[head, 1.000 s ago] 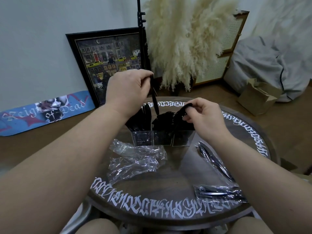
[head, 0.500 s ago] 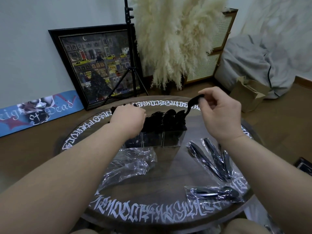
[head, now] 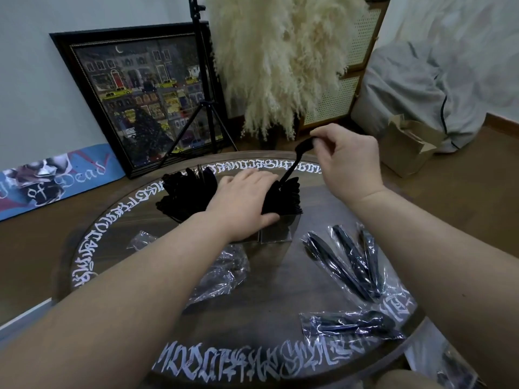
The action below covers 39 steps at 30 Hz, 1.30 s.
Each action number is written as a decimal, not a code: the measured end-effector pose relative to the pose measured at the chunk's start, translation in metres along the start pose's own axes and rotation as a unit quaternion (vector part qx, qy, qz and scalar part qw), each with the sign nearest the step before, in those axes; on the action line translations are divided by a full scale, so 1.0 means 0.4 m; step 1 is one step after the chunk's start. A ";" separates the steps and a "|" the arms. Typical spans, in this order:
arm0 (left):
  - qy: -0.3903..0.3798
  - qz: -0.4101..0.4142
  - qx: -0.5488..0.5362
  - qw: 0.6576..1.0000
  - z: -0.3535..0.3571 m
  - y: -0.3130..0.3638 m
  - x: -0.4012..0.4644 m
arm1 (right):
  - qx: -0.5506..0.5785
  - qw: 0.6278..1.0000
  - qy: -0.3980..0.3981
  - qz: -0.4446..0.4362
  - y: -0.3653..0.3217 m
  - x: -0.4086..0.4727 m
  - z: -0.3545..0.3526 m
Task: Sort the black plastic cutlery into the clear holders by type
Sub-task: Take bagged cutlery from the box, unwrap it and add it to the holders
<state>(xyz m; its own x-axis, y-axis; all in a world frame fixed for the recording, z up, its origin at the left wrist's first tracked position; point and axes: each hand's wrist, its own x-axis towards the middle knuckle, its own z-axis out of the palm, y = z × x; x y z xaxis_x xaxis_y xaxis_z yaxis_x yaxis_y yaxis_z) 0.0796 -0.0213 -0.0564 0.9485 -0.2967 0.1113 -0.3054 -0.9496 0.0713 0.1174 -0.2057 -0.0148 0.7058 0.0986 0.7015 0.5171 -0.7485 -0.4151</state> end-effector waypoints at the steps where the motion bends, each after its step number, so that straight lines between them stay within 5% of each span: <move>1: 0.021 -0.003 0.004 1.000 0.002 -0.004 0.001 | -0.001 1.000 -0.015 -0.004 0.002 -0.007 0.009; 9: 0.063 -0.025 -0.014 0.998 0.013 -0.010 -0.001 | -0.092 0.968 -0.232 -0.022 0.010 -0.047 0.083; 15: 0.062 -0.026 -0.001 0.998 0.015 -0.003 -0.013 | -0.120 0.947 -0.298 0.000 0.015 -0.054 0.103; 26: 0.118 0.001 -0.012 0.993 0.019 0.084 -0.133 | -0.058 0.966 -0.249 0.045 0.021 -0.202 -0.075; 32: 0.029 -0.005 -0.033 0.999 0.088 0.167 -0.225 | -0.168 0.837 -0.517 0.063 0.058 -0.360 -0.140; 35: -0.005 -0.005 -0.055 0.998 0.122 0.190 -0.258 | -0.235 0.774 -0.585 0.061 0.076 -0.411 -0.136; 39: -0.037 -0.006 -0.076 0.996 0.152 0.198 -0.299 | -0.243 0.789 -0.564 0.021 0.077 -0.454 -0.115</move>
<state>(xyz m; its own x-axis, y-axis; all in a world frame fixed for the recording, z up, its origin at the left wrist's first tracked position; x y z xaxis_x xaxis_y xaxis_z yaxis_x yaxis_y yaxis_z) -0.0530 -0.0674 -0.1241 0.9539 -0.2979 0.0356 -0.2982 -0.9285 0.2214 -0.0170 -0.2767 -0.1282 0.8405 0.3826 -0.3836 0.4290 -0.9024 0.0400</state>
